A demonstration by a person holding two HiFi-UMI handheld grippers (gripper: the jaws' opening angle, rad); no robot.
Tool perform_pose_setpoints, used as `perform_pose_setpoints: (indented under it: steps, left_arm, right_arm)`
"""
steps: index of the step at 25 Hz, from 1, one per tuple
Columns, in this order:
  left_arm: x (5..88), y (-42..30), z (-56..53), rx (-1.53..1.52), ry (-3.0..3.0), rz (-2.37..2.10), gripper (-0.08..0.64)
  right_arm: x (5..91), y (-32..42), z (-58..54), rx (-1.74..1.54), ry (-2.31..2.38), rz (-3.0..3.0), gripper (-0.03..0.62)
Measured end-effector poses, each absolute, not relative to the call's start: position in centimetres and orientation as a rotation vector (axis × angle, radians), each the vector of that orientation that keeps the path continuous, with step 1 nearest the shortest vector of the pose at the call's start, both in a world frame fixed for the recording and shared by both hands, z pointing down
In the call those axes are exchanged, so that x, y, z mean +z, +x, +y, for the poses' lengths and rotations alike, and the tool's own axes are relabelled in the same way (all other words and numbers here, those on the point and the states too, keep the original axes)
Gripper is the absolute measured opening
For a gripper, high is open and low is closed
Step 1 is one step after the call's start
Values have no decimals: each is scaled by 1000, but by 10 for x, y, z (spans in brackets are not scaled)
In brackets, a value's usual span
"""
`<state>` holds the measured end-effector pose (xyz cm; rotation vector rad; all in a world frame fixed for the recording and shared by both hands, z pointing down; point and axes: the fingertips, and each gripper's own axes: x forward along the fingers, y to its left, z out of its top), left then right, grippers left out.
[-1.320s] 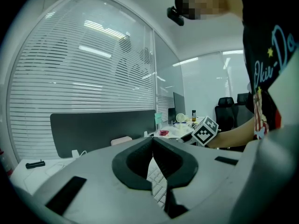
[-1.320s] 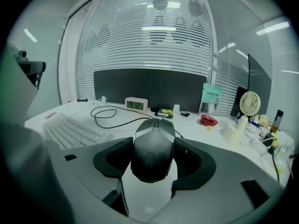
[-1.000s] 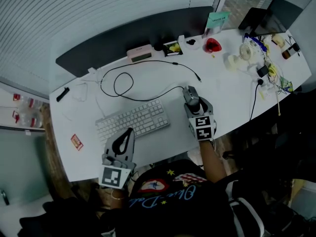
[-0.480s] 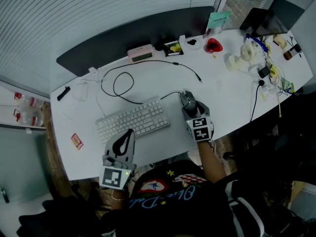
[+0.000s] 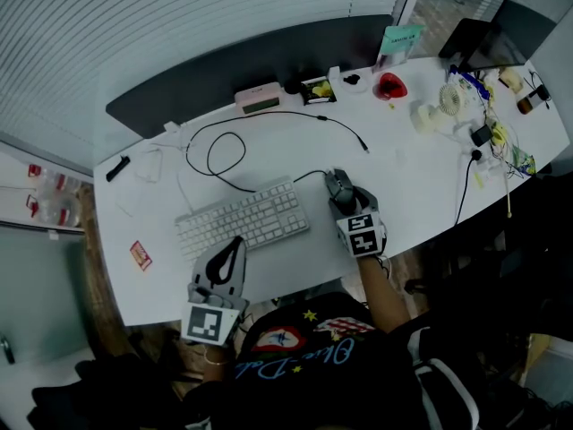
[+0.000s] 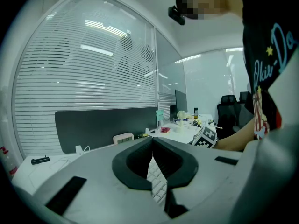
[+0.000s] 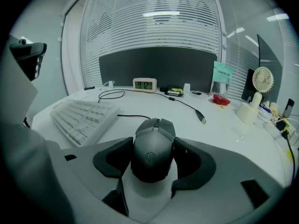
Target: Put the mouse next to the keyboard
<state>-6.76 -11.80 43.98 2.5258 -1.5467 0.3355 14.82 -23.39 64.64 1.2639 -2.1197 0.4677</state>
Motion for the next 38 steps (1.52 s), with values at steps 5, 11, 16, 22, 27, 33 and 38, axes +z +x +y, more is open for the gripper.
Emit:
perform_pose_setpoints:
  steps: [5,11,16,22,27,33,38]
  left_arm:
    - [439,-70,-117,342,2520,-1548,0]
    - [438,-71,-117,331,2524,-1551,0]
    - [438,-70,-117,323,2536,-1546,0]
    - [435,-68,-120,309,2550,-1532,0]
    - [433,-68,-122,295,2571,-1529,0]
    - [431,-67,-124,254,2571,-1517,0]
    - [429,-69,-126,227,2584,-1508,0]
  right_arm:
    - [649,145,-231,475,1237,-2114,265]
    - [652,145,-230,483,1233,-2111,264]
    - [645,143,-231,477,1251,-2131,265]
    - [621,146,-234,498,1304,-2199,265]
    - [587,149,-239,469,1367,-2274,264]
    - [545,147,-237,389,1396,-2352,169]
    - [505,139,-233,331,1411,-2437,93]
